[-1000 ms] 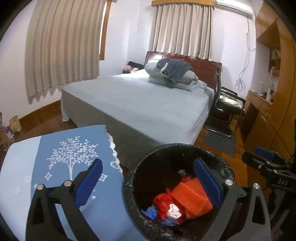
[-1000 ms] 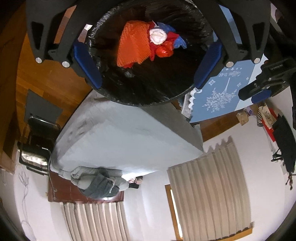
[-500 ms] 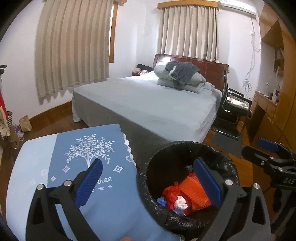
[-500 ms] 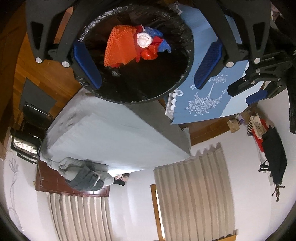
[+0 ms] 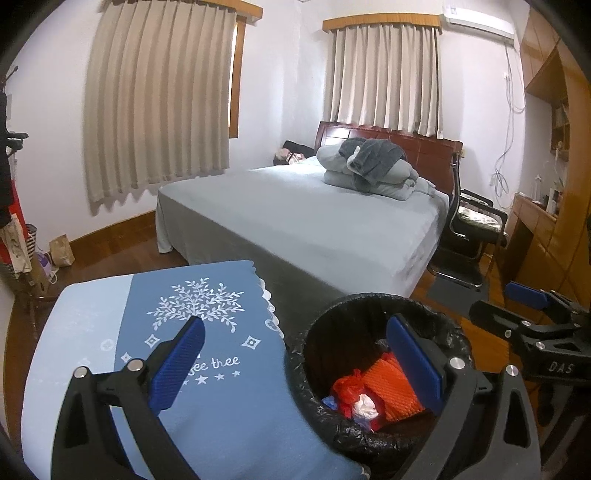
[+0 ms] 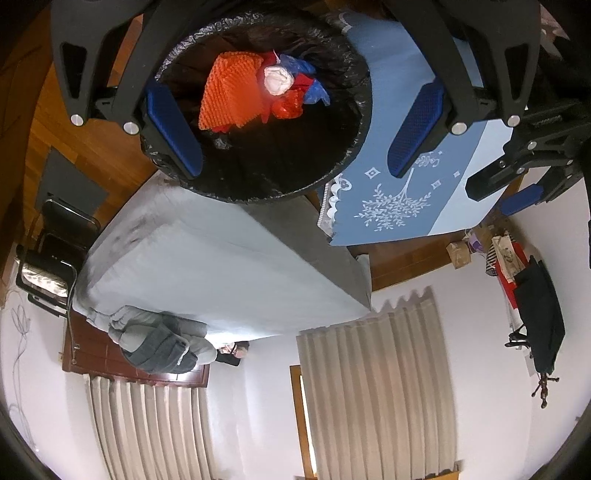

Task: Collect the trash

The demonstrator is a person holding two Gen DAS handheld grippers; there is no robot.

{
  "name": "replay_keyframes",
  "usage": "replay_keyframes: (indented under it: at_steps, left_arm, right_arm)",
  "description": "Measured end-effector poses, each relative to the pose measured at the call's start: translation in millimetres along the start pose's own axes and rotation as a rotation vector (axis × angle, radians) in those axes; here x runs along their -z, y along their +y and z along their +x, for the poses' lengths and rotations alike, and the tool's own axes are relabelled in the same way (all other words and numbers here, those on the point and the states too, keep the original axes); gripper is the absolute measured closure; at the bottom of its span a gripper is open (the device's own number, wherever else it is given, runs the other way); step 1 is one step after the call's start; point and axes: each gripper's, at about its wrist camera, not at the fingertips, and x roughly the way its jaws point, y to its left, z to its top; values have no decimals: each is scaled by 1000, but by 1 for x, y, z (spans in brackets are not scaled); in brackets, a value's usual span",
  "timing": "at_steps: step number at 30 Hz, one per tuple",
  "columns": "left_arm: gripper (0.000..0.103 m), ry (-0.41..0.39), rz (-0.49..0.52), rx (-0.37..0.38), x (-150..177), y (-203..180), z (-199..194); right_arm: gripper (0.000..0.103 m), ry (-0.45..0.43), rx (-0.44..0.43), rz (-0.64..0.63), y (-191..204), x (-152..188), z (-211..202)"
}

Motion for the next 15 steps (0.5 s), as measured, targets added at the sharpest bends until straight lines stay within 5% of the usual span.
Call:
replay_keyframes:
  at_steps: [15]
  left_arm:
    - [6, -9, -4, -4, -1, 1, -4]
  right_arm:
    - [5, -3, -5, -12, 5, -2, -1]
